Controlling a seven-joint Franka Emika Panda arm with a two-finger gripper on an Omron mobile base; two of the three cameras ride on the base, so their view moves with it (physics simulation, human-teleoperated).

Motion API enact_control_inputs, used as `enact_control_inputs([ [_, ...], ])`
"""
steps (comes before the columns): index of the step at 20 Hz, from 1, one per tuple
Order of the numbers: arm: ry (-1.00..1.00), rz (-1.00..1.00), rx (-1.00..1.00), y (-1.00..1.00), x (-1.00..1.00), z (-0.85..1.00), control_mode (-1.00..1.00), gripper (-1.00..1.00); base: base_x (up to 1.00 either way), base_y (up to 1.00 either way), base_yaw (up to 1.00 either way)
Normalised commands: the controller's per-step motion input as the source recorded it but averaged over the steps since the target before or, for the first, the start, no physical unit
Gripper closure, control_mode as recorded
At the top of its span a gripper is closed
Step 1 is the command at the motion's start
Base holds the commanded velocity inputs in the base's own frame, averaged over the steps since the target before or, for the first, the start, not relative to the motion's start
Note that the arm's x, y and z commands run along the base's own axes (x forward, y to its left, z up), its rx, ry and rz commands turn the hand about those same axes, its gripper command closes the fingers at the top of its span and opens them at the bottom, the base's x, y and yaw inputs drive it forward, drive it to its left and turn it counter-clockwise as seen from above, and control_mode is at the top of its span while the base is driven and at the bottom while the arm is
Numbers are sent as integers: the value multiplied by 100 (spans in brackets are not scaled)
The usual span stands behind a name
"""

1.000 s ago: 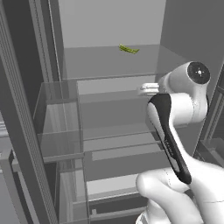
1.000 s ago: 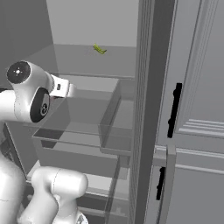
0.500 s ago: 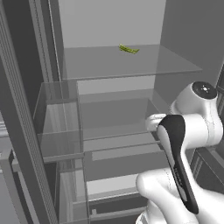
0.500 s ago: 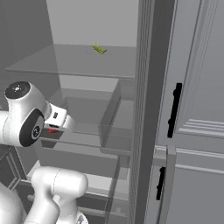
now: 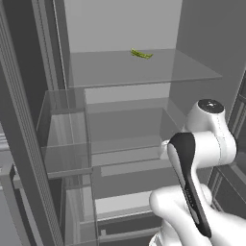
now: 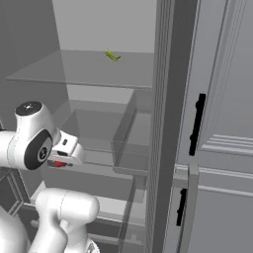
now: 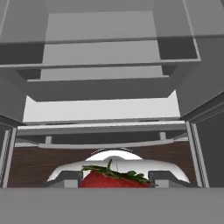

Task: Take the strawberry from the fridge and place it on top of the pancake, located on the dining counter.

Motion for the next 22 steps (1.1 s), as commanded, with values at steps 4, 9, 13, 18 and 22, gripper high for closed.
enact_control_inputs([
  [4, 10, 0, 0, 0, 0, -10, -100, 100, 0, 0, 0],
  [9, 0, 0, 0, 0, 0, 0, -100, 100, 0, 0, 0],
  [13, 1, 0, 0, 0, 0, 0, -100, 100, 0, 0, 0],
  [18, 1, 0, 0, 0, -3, 0, 100, 100, -41, 0, 0],
  [22, 0, 0, 0, 0, 0, 0, 100, 100, -72, 0, 0],
])
